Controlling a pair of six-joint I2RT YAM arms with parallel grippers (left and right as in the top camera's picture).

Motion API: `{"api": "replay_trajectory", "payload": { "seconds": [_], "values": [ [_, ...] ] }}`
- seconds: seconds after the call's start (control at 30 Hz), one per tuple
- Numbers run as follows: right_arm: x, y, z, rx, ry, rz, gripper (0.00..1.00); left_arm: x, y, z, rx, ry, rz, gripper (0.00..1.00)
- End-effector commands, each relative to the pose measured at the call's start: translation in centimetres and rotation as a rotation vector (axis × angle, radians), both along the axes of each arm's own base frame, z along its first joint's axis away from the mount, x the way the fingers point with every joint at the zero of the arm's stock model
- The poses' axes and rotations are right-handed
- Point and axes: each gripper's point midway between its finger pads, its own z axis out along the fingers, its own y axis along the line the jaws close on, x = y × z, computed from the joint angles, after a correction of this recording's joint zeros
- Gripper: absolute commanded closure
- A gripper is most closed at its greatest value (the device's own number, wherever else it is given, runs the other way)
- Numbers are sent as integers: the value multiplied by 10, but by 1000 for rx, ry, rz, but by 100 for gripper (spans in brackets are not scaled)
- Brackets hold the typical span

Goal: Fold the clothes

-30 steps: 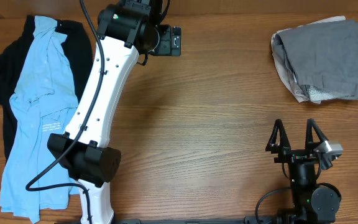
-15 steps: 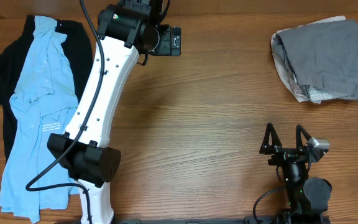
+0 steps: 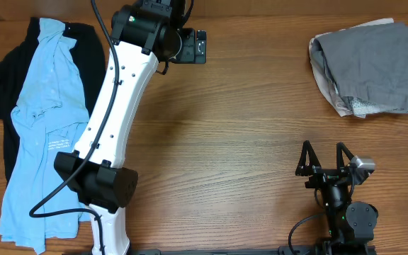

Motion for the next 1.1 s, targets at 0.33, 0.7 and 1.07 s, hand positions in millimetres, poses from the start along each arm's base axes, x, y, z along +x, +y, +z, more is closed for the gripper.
{"api": "replay_trajectory", "payload": {
  "seconds": [0.33, 0.7, 1.07],
  "values": [
    [0, 2, -2, 1, -4, 10, 0, 1, -1, 4, -5, -14, -10, 0],
    [0, 2, -2, 1, -4, 10, 0, 10, 8, 11, 37, -65, 14, 0],
    [0, 2, -2, 1, -4, 10, 0, 10, -52, 108, -14, -513, -668, 0]
  ]
}}
